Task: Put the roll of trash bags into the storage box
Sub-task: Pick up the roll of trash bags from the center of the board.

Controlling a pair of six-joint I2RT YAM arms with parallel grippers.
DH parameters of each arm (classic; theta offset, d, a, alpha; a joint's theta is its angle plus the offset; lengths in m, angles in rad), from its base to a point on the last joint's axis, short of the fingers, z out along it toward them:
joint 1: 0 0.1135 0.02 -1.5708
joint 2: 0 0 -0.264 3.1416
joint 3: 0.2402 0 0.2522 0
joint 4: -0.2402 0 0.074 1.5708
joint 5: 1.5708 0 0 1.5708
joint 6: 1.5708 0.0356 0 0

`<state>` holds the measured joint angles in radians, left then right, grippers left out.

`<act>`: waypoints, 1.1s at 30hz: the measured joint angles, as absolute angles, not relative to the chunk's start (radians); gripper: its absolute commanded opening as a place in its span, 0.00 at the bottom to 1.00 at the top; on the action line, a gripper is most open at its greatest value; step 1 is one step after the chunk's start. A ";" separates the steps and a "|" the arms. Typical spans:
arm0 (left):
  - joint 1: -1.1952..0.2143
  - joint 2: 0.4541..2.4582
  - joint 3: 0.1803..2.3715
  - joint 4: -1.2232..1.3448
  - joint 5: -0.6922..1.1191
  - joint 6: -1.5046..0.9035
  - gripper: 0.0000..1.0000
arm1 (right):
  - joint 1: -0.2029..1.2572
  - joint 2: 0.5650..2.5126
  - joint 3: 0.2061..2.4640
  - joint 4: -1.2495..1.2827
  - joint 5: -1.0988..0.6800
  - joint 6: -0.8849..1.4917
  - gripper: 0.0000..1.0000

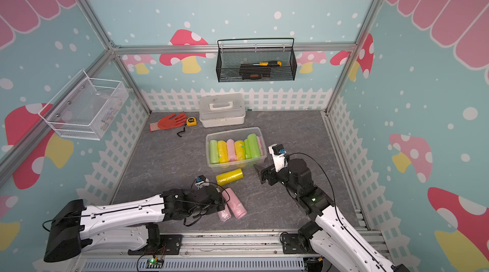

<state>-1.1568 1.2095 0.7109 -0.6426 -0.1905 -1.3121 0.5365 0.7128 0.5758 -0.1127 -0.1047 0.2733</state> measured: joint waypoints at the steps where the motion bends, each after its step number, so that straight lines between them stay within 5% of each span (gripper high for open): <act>1: -1.161 1.230 0.716 -0.638 -0.189 -1.313 0.90 | 0.537 0.713 0.576 -0.113 -0.105 0.273 0.99; 15: -1.166 1.439 0.721 -0.534 -0.134 -1.311 0.80 | 0.537 0.715 0.576 -0.113 -0.105 0.274 0.99; 21: -1.166 1.496 0.754 -0.511 -0.124 -1.294 0.56 | 0.537 0.715 0.576 -0.113 -0.105 0.274 0.98; 33: -1.166 1.483 0.750 -0.493 -0.116 -1.305 0.27 | 0.537 0.715 0.576 -0.113 -0.104 0.278 0.99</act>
